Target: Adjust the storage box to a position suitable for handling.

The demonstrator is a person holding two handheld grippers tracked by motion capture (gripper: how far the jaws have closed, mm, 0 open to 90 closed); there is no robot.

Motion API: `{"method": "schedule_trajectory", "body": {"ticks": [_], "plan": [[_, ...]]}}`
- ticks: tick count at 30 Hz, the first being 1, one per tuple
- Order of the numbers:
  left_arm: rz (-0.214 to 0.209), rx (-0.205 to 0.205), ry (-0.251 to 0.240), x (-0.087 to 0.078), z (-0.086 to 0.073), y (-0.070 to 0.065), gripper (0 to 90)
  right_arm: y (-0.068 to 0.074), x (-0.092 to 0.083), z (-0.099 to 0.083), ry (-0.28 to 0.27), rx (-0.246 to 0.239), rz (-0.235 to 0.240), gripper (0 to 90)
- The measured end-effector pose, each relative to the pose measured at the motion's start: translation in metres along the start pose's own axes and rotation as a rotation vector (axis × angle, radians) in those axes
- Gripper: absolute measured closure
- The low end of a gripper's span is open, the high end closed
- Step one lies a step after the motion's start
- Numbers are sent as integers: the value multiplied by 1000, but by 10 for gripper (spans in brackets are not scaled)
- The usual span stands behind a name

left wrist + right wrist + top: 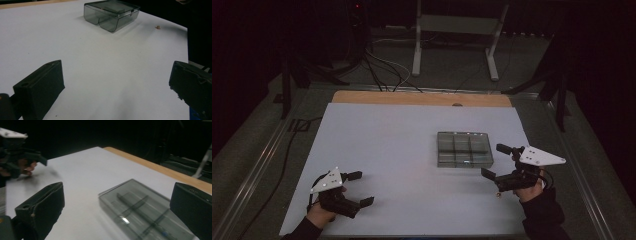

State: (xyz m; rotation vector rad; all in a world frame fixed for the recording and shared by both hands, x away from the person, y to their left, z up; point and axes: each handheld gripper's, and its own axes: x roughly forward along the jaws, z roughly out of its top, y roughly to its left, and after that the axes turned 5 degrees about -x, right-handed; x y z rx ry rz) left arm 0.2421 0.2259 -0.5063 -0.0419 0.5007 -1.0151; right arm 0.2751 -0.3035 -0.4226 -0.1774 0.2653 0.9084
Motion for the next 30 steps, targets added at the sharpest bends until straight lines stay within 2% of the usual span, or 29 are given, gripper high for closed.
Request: {"method": "schedule_trajectory", "body": {"ticks": [11,19,21,25,28,30], "plan": [[-2,-1,2,1,0,0,13,-45,4,-11,19,51,-75,0],[-3,-2,-1,1,1,0,14,-70,13,-27,96,122,-137,10],[-3,-3,3,1,0,0,14,-74,14,-31,109,134,-159,104],[-8,-4,0,1,1,0,14,-82,17,-40,143,160,-162,196],[-7,-5,6,1,1,0,13,-86,19,-45,171,169,-225,334],[-8,-5,-1,1,1,0,14,-90,20,-50,185,192,-257,465]]}}
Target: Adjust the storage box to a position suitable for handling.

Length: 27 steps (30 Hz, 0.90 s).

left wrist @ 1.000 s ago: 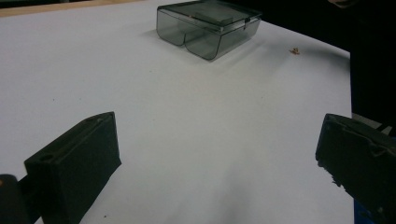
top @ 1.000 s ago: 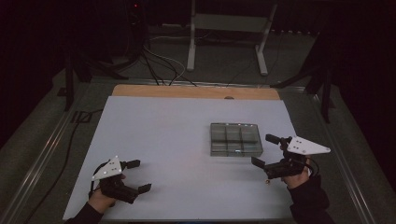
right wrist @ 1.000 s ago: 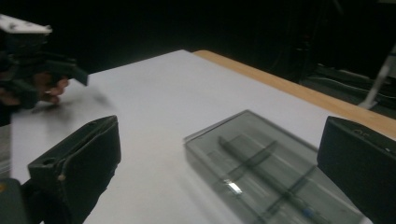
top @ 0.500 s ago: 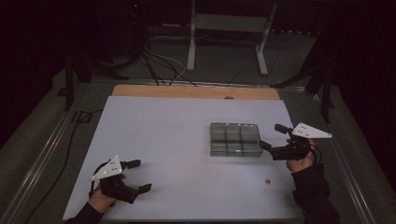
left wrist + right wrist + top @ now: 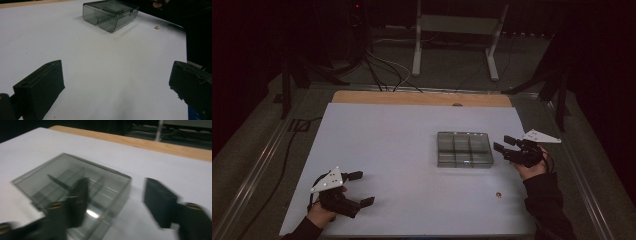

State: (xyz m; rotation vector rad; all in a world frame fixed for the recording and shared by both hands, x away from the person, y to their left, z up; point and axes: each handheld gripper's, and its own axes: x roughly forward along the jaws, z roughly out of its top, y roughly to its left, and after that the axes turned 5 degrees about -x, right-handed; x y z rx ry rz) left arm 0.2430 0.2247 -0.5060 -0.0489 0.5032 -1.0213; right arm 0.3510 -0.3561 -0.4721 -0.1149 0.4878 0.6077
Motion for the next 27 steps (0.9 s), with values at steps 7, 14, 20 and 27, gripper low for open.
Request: {"method": "schedule_trajectory", "body": {"ticks": [7,14,20,27], "plan": [[-1,1,6,0,0,0,14,-9,11,-13,101,6,29,797],[-2,0,15,1,0,0,14,-7,22,-21,175,-13,73,899],[-1,0,16,1,0,0,14,-4,29,-26,200,-23,108,900],[-9,1,25,3,0,0,14,-4,29,-25,199,7,112,900]]}}
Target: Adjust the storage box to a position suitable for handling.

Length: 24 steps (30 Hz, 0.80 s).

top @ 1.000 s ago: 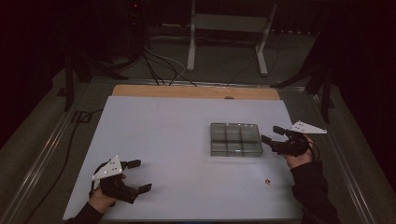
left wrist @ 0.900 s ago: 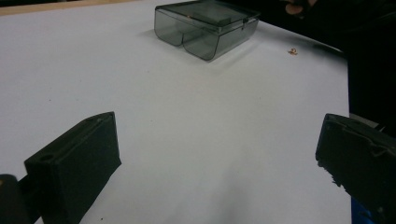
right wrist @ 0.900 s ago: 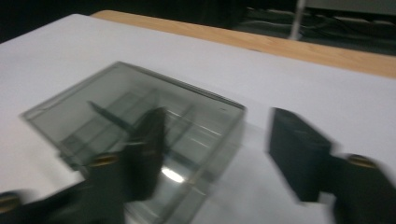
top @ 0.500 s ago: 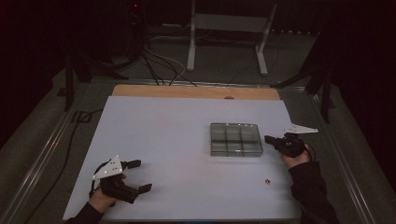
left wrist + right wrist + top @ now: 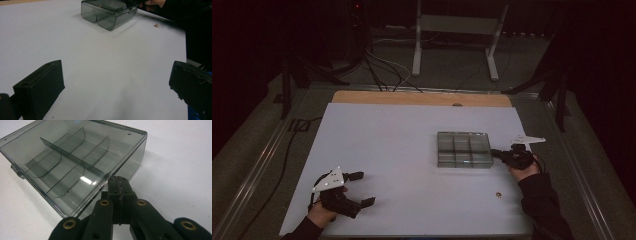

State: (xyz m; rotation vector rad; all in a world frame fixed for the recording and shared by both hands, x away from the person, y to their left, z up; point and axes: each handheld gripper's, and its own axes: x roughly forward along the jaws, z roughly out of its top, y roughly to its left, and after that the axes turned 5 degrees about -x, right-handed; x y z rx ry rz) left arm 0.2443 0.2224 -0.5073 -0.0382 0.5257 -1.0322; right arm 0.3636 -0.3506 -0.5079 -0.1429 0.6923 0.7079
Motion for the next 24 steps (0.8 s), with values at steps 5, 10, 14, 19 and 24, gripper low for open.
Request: {"method": "schedule_trajectory", "body": {"ticks": [5,10,14,19,24], "plan": [[-1,2,2,1,0,-1,14,3,3,2,0,13,32,900],[-2,0,0,2,1,-1,14,10,9,7,14,-10,55,900],[3,-6,1,1,2,0,13,18,19,17,35,-31,73,900],[12,-6,-8,1,6,2,14,29,30,29,66,-63,93,900],[-33,3,-10,4,13,5,14,32,41,39,83,-77,98,900]]}}
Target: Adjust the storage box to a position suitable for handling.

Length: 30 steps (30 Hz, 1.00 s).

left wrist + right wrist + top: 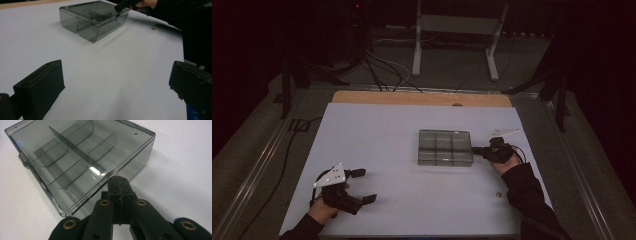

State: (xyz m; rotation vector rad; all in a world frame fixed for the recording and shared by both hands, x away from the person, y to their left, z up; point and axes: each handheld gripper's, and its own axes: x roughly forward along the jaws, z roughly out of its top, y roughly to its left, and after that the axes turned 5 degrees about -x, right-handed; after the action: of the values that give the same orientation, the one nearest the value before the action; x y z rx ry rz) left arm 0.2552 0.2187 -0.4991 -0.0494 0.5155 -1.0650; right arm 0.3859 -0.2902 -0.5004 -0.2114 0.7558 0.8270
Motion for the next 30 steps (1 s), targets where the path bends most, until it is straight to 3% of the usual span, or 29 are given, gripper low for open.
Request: {"method": "schedule_trajectory", "body": {"ticks": [3,5,7,11,14,17,18,19,21,23,27,30], "plan": [[-23,1,-17,4,8,6,14,1,6,6,4,-3,10,900],[-27,24,-24,8,14,12,15,3,10,10,11,-11,18,900],[-14,50,-36,14,21,19,27,6,14,14,17,-19,25,900],[-4,32,-17,32,38,38,50,11,22,21,20,-35,41,900],[50,26,23,48,52,52,84,13,26,24,22,-30,53,900],[119,30,66,67,65,69,251,14,29,27,28,-32,54,900],[136,28,79,74,68,75,267,14,29,28,30,-32,55,900],[170,26,92,81,71,82,337,14,29,27,31,-29,57,900],[189,5,112,95,75,97,468,14,29,27,28,-29,64,900],[233,9,149,111,79,112,605,14,28,26,29,-24,69,900],[227,12,167,133,82,130,789,15,27,24,28,-19,83,900],[228,34,207,150,83,141,868,15,26,23,32,-21,90,900]]}}
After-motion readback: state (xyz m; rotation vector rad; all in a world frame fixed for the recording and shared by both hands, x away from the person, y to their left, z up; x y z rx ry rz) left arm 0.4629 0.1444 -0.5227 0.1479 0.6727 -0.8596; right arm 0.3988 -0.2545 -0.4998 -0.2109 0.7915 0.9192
